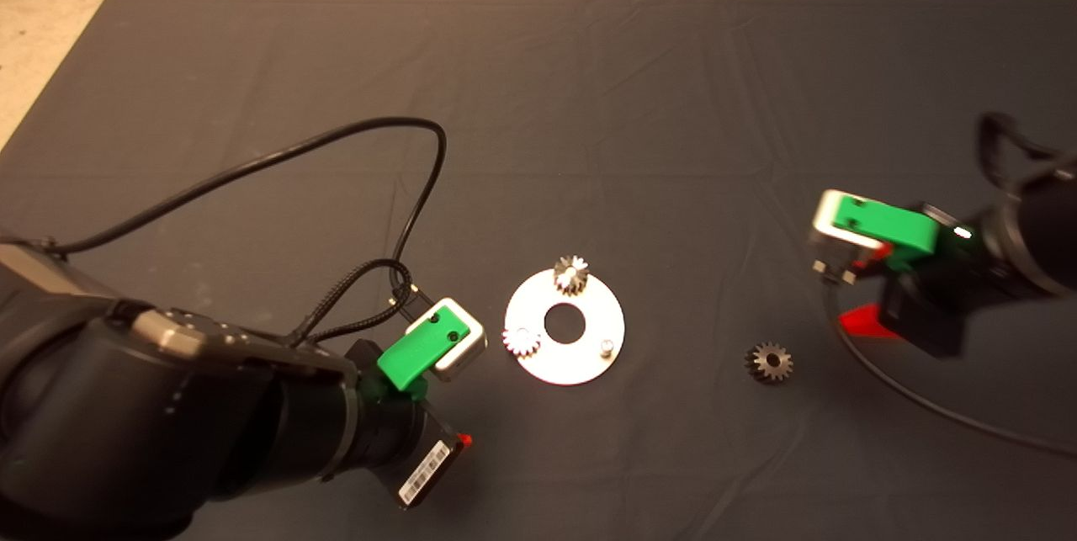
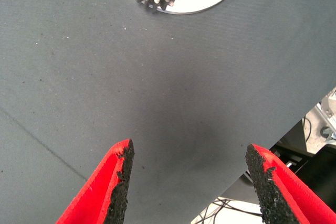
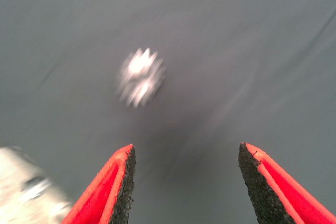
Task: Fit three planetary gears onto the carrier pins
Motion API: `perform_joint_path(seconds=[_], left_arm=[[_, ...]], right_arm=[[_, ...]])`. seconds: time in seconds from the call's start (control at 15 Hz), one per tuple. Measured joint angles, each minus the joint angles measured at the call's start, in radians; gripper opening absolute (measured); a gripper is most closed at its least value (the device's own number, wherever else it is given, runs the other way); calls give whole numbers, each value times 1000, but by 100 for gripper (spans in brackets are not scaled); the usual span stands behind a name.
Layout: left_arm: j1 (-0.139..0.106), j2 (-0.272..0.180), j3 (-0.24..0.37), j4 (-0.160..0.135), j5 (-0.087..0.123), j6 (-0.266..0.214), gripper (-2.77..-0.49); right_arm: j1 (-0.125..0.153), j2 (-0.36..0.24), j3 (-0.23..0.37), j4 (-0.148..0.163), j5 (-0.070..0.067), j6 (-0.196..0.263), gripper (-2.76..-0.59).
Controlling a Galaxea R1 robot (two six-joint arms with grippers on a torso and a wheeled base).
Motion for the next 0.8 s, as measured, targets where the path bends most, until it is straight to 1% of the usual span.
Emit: perform_joint_path(seconds=[0.07, 0.13, 0.2, 0.27, 0.33, 0.4, 0.47, 0.53, 0.6, 0.67, 0.73, 0.8], left_arm=[[0, 0, 0, 0, 0, 3, -180], [0, 0, 0, 0, 0, 4, -180], [0, 0, 0, 0, 0, 5, -180], [0, 0, 0, 0, 1, 5, -180], [0, 0, 0, 0, 0, 6, -180], [0, 0, 0, 0, 0, 6, -180], [0, 0, 0, 0, 0, 6, -180], [0, 1, 0, 0, 0, 6, -180], [0, 3, 0, 0, 0, 6, -180], [0, 4, 0, 0, 0, 6, -180], [0, 4, 0, 0, 0, 6, -180], [0, 5, 0, 0, 0, 6, -180]], right_arm=[[0, -44, 37, 17, 10, 12, -194], [0, -70, 53, 23, 34, 18, -194], [0, -80, 55, 23, 57, 22, -194], [0, -83, 57, 23, 70, 23, -194], [-13, -82, 59, 23, 77, 23, -194], [-48, -82, 59, 24, 79, 24, -192], [-90, -82, 60, 25, 79, 24, -183], [-126, -82, 60, 25, 81, 24, -180], [-154, -82, 60, 25, 82, 24, -178], [-164, -82, 60, 24, 84, 24, -171], [-164, -82, 60, 19, 85, 24, -161], [-174, -81, 60, 11, 86, 24, -160]])
